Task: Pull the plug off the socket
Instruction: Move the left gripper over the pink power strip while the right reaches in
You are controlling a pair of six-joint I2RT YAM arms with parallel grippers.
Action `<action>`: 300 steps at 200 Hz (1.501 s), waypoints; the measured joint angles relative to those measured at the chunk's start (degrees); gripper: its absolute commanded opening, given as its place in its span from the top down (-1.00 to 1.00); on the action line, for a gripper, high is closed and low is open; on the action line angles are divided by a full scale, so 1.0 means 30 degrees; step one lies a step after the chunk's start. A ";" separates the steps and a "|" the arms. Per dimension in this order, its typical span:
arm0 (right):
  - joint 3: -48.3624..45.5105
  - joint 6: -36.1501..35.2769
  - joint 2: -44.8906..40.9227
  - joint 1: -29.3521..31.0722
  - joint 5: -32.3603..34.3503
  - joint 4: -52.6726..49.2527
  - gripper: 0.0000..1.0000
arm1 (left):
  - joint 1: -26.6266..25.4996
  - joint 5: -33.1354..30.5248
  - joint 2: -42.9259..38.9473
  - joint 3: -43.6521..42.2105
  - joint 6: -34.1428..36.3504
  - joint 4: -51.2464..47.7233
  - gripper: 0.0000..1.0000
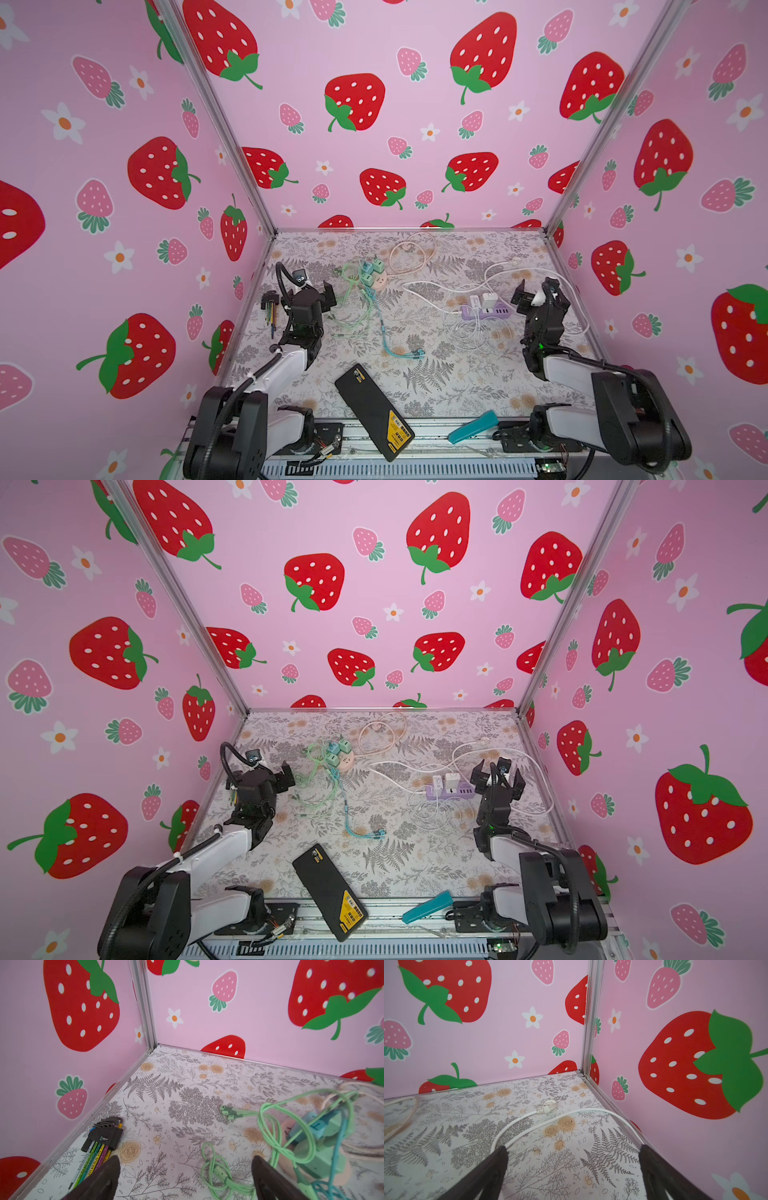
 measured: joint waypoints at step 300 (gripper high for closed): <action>0.6819 0.4007 0.1807 0.8174 -1.5322 -0.7737 -0.99 | -0.3220 0.9326 1.2065 1.3325 0.1384 -1.0331 -0.59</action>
